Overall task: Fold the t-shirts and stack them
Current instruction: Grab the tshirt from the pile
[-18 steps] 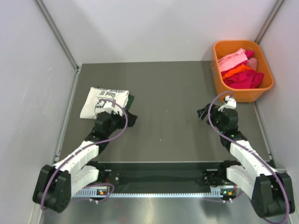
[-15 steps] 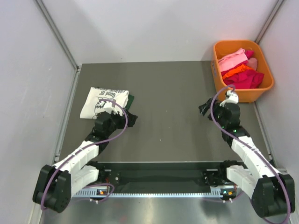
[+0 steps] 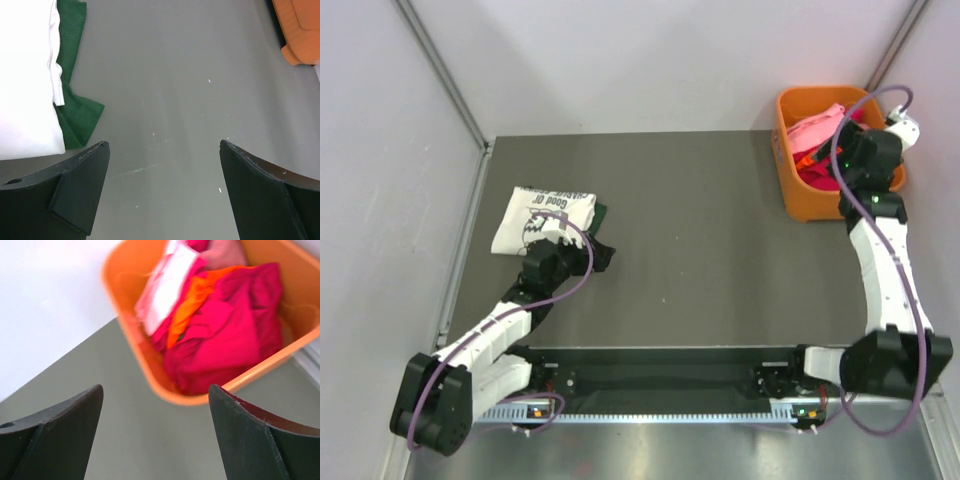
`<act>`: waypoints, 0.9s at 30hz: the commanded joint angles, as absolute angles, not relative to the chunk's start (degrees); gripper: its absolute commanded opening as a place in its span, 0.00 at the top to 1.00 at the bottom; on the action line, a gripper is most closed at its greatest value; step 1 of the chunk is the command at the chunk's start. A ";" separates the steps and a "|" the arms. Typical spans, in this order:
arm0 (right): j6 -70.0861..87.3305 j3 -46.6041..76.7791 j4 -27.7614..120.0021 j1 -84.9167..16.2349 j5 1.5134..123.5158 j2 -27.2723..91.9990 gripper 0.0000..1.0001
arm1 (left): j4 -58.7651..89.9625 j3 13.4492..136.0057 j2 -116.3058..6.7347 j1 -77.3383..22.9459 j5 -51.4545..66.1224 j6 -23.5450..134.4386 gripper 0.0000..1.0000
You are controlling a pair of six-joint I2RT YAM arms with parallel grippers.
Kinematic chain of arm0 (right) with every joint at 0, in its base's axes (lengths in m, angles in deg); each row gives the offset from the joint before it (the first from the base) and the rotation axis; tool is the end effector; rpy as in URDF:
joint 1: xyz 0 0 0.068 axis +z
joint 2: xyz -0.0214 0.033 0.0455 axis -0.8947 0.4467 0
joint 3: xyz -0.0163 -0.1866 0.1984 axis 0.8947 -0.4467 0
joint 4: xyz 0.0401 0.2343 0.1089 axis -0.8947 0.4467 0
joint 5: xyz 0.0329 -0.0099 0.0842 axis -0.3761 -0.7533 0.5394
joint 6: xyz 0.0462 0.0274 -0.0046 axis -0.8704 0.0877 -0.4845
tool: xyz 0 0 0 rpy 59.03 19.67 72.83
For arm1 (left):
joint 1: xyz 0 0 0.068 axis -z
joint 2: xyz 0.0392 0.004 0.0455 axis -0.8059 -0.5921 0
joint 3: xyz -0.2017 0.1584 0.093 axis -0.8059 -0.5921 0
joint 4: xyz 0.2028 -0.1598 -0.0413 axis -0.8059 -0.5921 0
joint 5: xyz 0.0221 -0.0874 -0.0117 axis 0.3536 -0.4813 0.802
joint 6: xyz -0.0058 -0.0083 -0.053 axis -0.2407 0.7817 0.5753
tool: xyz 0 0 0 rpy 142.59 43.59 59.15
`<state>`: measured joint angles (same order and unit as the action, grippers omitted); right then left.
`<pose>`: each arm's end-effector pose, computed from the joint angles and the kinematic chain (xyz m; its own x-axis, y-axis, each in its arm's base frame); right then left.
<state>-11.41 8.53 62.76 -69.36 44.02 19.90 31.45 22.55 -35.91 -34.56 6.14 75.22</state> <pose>0.2704 -0.0346 0.3898 -0.1296 0.4593 -0.8788 0.3795 0.8417 0.3840 0.1968 -0.0744 0.2012 -0.5020 -0.3691 -0.7822 0.2451 0.8066 -0.5379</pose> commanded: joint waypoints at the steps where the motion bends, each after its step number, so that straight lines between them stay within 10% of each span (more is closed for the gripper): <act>1: -13.82 16.41 66.18 -73.65 41.78 27.99 0.14 | 34.85 22.69 -36.07 -34.71 5.49 75.33 0.04; 27: -27.10 46.86 61.26 -78.41 41.95 71.07 0.62 | 34.06 24.00 -38.36 -34.71 5.40 75.24 0.05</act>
<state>-25.34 44.12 64.70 -77.66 42.08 70.96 31.49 22.55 -38.49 -34.56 5.36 75.42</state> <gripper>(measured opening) 0.397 0.956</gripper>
